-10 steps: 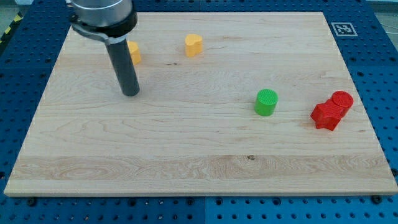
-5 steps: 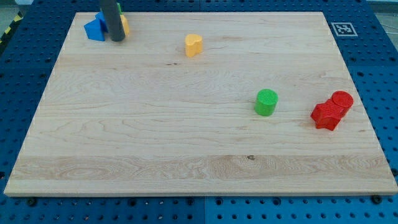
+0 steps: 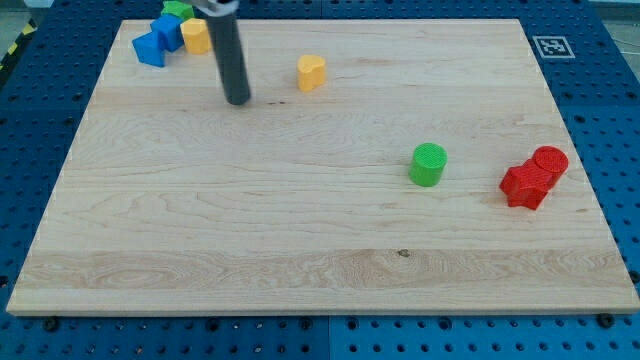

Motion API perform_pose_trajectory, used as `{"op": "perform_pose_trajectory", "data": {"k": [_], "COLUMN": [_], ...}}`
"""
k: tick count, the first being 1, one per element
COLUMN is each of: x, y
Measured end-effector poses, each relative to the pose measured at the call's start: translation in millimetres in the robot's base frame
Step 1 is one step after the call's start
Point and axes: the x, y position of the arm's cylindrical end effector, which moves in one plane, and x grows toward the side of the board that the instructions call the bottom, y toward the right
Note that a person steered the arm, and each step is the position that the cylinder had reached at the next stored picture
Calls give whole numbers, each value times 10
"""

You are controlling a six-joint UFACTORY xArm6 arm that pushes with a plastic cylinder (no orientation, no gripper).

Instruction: Move the group of blocks to form a group at top side of the board

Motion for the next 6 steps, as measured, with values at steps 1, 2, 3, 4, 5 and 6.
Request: {"op": "perform_pose_trajectory", "data": {"k": [1, 2, 3, 4, 5, 6], "x": [118, 99, -82, -295, -462, -480], "y": [420, 723, 810, 773, 798, 966]}}
